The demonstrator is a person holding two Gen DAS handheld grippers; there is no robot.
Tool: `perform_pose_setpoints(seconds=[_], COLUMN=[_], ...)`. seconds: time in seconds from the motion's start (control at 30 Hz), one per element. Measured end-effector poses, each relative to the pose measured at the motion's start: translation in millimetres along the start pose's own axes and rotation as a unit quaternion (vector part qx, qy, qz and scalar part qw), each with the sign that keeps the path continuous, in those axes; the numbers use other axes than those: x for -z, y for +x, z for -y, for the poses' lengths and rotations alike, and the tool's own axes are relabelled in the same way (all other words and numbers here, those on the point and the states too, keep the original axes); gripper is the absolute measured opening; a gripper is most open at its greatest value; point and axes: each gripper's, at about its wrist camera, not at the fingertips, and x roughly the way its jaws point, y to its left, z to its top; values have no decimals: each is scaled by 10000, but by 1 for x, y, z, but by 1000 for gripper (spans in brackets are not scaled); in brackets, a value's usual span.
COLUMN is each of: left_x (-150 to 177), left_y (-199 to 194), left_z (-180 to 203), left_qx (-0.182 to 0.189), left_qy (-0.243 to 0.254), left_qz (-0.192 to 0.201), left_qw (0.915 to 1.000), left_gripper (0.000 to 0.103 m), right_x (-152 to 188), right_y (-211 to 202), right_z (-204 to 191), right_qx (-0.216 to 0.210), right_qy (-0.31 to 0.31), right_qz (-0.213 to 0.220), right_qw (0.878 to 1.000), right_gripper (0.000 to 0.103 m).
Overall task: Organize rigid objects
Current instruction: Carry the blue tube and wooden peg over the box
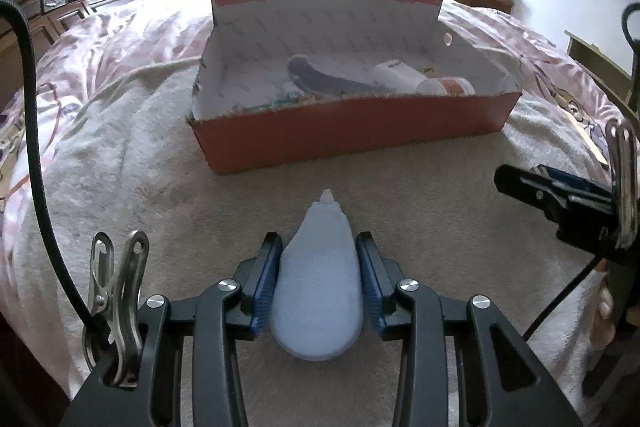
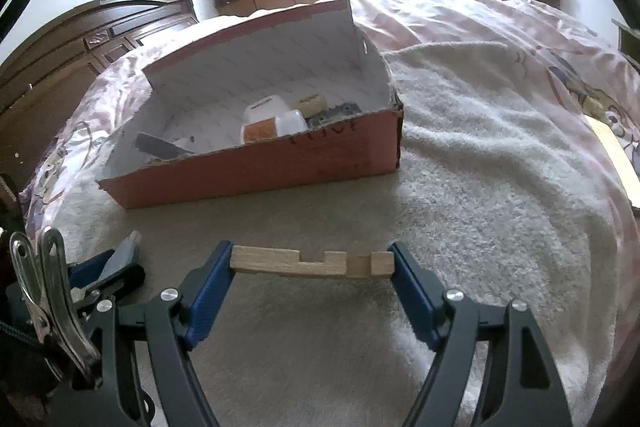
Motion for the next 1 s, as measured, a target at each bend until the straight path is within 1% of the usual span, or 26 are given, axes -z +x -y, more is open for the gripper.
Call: perform_pose_setpoints(seconds=[0.4, 0.63, 0.83, 1.0], left_x=[-34, -61, -84, -98], left_y=[-24, -24, -19, -9], left_z=[-8, -10, -10, -11], left_qx=[97, 93, 134, 129], left_qy=[-134, -142, -166, -222], left_qz=[362, 526, 636, 626], left_qw=[9992, 9985, 9978, 9977], left_gripper=[39, 39, 39, 39], right_x=[-10, -28, -45, -61], right_y=[-15, -21, -16, -9], right_z=[-14, -22, -24, -26], right_qx=[-212, -253, -275, -292], right_qy=[-169, -334, -370, -437], right_qz=[150, 314, 363, 458], right_qw=[9995, 9986, 9983, 9976], right_gripper=[81, 81, 81, 81])
